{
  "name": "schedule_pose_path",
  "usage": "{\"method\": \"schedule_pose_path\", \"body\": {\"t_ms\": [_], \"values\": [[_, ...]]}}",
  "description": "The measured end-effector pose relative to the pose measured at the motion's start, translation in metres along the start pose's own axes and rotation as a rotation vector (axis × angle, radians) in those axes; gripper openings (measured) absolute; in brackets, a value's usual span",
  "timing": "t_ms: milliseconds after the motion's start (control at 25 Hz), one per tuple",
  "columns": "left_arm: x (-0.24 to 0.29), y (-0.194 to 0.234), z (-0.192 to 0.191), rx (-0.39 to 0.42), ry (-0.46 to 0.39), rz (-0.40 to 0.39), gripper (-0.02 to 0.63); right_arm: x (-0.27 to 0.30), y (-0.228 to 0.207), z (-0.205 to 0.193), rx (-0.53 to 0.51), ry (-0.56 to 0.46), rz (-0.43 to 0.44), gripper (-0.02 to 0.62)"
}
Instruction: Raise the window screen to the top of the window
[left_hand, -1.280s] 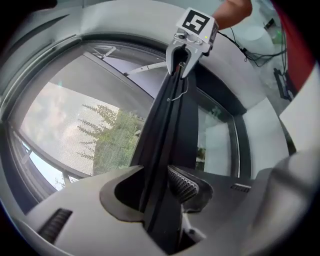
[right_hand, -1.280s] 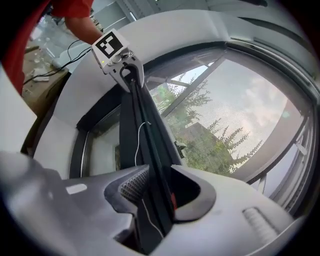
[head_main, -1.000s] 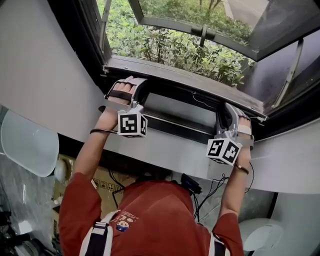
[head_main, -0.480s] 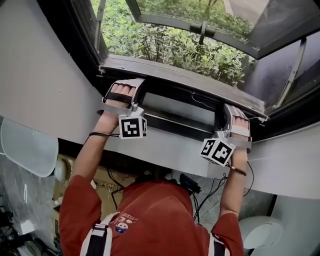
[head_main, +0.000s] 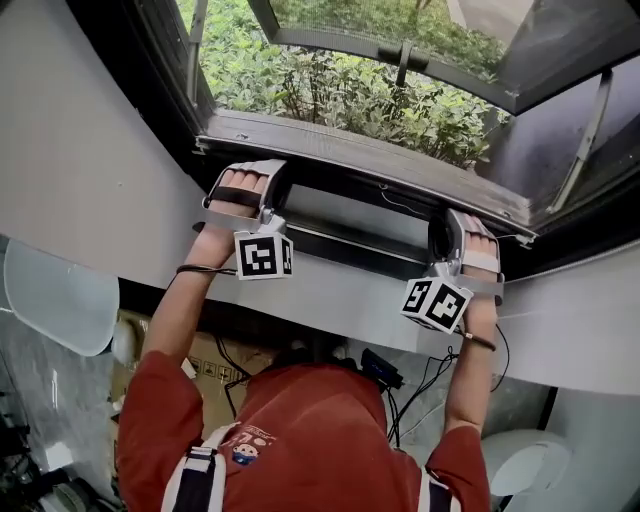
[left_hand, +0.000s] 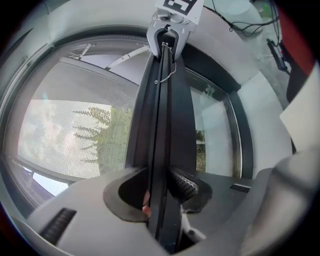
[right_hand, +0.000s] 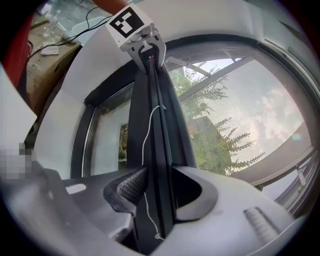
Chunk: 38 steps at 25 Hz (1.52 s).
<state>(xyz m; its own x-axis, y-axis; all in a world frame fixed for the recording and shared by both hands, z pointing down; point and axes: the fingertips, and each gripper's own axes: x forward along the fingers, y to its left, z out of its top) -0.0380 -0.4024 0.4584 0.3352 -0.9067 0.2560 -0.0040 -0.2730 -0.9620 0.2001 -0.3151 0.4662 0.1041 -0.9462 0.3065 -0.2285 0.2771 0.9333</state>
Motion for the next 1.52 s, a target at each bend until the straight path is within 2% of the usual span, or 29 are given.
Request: {"method": "schedule_pose_path", "body": {"t_ms": [160,520,720,840,1280,1520], "values": [[-0.004,0.006,0.002,-0.023,-0.015,-0.009,0.12,-0.003,-0.008,0.001,0.057,-0.029,0.007,0.156],[-0.006,0.021,0.004,0.011,0.0,-0.066,0.233,-0.01,-0.032,0.006,0.063,-0.058,0.008,0.192],[-0.015,0.042,0.007,-0.022,-0.025,-0.076,0.229,-0.018,-0.053,0.01,0.089,-0.098,-0.026,0.192],[-0.017,0.053,0.007,-0.008,-0.014,-0.056,0.229,-0.02,-0.063,0.013,0.074,-0.103,-0.044,0.192],[-0.029,0.119,0.016,-0.041,-0.037,0.056,0.228,-0.037,-0.126,0.023,0.048,-0.132,-0.147,0.19],[-0.038,0.156,0.021,-0.058,-0.054,0.109,0.227,-0.048,-0.163,0.028,-0.001,-0.135,-0.195,0.19]]}}
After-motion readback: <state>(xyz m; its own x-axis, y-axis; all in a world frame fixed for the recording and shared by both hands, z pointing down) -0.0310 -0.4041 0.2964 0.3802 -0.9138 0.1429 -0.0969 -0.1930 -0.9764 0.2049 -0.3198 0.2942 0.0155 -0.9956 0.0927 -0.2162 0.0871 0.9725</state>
